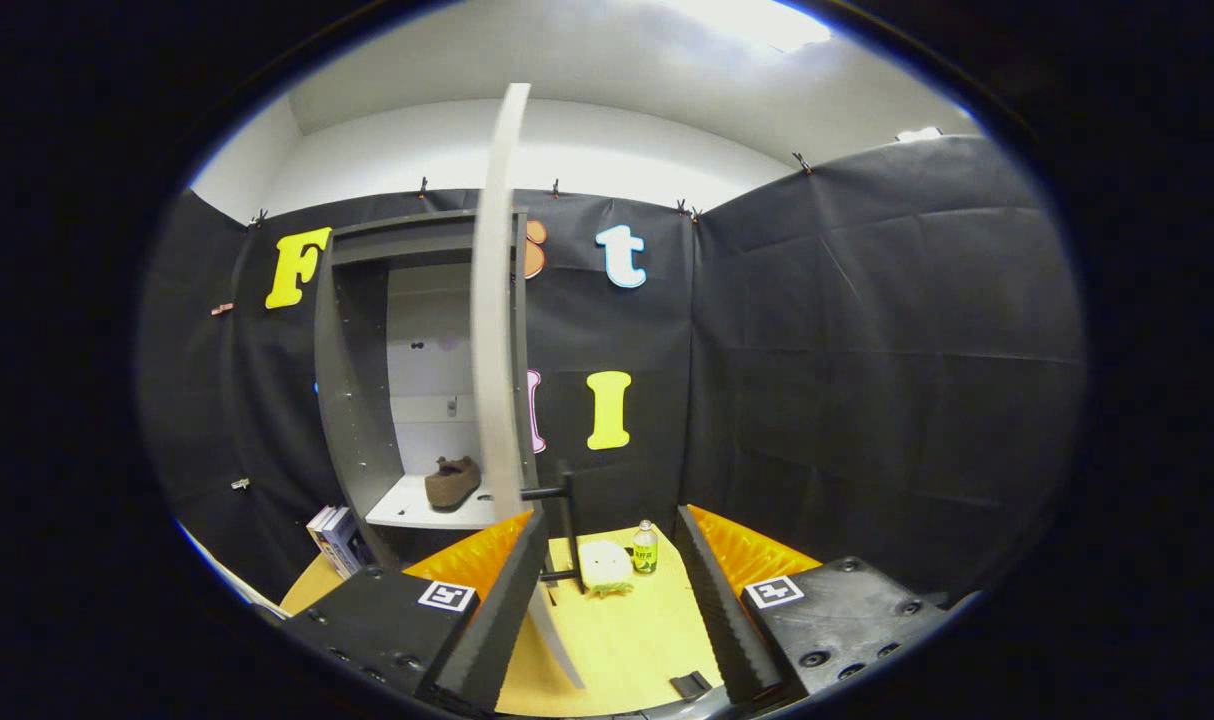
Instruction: Open the shoe cabinet door, grab the shoes and put them into the shoe cabinet, then close the shoe cabinet door.
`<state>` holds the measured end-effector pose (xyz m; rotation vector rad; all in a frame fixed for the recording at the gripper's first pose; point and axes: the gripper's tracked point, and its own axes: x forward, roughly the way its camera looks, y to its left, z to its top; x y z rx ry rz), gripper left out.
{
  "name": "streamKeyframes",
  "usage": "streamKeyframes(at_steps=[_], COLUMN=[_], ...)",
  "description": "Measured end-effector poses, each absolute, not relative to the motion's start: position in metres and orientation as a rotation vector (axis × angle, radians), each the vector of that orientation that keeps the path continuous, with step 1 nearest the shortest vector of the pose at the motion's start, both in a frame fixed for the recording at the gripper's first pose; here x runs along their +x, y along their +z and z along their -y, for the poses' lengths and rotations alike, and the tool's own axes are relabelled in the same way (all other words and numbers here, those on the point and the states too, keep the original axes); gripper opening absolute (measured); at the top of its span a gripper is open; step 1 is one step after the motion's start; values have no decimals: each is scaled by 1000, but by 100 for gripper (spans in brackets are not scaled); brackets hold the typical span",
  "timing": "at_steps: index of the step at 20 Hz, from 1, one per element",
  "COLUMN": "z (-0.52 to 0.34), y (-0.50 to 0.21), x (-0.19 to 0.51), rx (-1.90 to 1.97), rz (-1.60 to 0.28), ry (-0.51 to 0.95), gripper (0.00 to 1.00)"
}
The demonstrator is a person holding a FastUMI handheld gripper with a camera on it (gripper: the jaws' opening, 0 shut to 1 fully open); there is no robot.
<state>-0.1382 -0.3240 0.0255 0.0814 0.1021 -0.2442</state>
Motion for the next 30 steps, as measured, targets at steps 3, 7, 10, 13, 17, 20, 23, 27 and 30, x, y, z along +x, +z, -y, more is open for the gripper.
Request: streamKeyframes(at_steps=[3, 7, 10, 13, 17, 20, 23, 27, 30], z=[348, 351, 342, 342, 340, 333, 311, 282, 254], y=[14, -9, -14, -8, -11, -10, -9, -8, -7], x=[-117, -87, -77, -76, -75, -76, -73, -75, -73], rx=[108, 129, 119, 112, 131, 133, 138, 140, 144], rz=[-124, -170, -189, -179, -187, -183, -190, -187, -186], ry=[-185, -69, 27, 56, 47, 40, 39, 24, 15], gripper=[83, 84, 85, 83, 83, 83, 83, 84, 83])
